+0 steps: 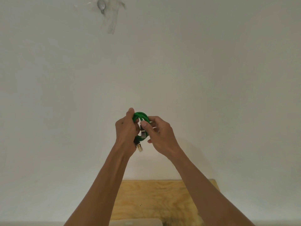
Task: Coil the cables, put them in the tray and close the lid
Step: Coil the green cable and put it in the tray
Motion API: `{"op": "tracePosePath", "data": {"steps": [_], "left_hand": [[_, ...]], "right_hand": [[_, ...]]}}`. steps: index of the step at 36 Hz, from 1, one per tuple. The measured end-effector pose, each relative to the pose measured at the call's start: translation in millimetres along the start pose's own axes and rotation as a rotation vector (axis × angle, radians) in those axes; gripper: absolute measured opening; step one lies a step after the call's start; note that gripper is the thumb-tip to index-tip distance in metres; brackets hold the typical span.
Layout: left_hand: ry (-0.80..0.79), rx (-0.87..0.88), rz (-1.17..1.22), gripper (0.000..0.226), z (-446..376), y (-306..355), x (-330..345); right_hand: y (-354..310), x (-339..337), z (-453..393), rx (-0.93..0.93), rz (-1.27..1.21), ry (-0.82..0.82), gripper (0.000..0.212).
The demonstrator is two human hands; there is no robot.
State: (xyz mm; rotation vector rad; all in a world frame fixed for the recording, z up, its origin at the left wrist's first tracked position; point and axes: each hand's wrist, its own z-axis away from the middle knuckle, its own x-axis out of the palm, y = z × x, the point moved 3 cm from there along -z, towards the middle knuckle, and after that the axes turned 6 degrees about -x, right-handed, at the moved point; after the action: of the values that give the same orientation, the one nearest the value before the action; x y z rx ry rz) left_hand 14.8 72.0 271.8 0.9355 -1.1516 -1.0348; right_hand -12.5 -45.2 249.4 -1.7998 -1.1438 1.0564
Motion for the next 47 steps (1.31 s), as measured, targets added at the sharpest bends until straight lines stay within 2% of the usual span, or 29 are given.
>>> {"op": "tracePosePath", "data": {"steps": [6, 8, 14, 19, 23, 25, 33, 37, 42, 47], "left_hand": [[-0.049, -0.016, 0.030, 0.049, 6, -3, 8], [-0.042, -0.022, 0.024, 0.049, 6, -4, 6], [-0.021, -0.061, 0.097, 0.050, 3, -5, -7], [-0.063, -0.050, 0.094, 0.049, 6, -1, -4], [-0.071, 0.006, 0.068, 0.047, 9, -4, 4], [-0.047, 0.037, 0.042, 0.047, 8, -4, 6], [-0.088, 0.012, 0.061, 0.056, 3, -6, -1], [-0.090, -0.007, 0.059, 0.049, 0, -9, -1], [-0.106, -0.022, 0.067, 0.040, -3, -16, -4], [-0.122, -0.007, 0.025, 0.040, -6, -14, -10]], "right_hand": [[-5, 10, 8, -0.068, 0.074, 0.184, 0.027], [-7, 12, 11, -0.079, 0.027, 0.220, 0.027], [-3, 7, 15, -0.078, -0.133, 0.085, 0.029], [3, 6, 13, 0.018, -0.247, 0.083, 0.049], [3, 12, 8, 0.014, -0.095, 0.181, 0.030], [5, 14, 6, 0.009, -0.098, 0.192, 0.024], [2, 5, 1, -0.015, -0.032, 0.153, 0.021], [-1, 5, 1, -0.068, 0.053, 0.207, 0.023], [-2, 9, -1, -0.108, 0.161, 0.156, 0.028], [2, 6, -9, -0.009, 0.043, 0.078, 0.024]]}}
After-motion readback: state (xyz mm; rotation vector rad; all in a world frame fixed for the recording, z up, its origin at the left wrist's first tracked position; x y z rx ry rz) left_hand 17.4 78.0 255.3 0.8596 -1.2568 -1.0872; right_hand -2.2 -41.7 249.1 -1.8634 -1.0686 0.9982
